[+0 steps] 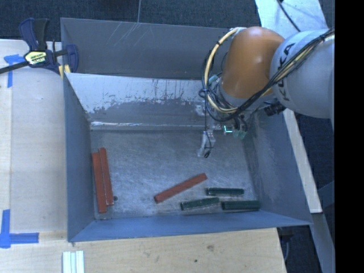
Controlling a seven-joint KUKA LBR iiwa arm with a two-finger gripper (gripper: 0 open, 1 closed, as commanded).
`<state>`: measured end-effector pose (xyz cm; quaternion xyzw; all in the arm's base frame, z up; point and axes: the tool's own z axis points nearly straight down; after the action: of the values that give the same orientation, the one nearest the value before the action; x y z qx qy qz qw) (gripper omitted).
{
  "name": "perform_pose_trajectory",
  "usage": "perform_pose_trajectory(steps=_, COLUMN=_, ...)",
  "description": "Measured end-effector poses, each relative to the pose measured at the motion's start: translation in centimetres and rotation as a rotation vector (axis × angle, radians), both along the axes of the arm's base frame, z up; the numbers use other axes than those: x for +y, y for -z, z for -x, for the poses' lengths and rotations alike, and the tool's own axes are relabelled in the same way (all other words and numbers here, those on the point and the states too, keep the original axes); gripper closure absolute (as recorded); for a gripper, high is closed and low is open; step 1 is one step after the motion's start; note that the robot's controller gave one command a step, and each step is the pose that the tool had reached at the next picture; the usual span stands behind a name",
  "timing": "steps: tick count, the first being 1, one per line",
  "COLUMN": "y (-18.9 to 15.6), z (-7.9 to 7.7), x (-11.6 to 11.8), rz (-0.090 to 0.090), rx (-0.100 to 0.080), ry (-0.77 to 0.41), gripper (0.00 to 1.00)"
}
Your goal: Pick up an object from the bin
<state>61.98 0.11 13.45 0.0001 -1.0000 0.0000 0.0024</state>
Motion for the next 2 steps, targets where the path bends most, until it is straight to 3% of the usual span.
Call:
perform_pose_trajectory(steps=1, y=6.64, z=11.58, x=1.62, rz=-0.001, rx=0.0, ry=0.008, gripper=0.0)
perform_pose_trajectory(steps=2, y=6.31, z=11.14, x=1.59, rz=0.0, rx=-0.009, ry=0.008, gripper=1.0)
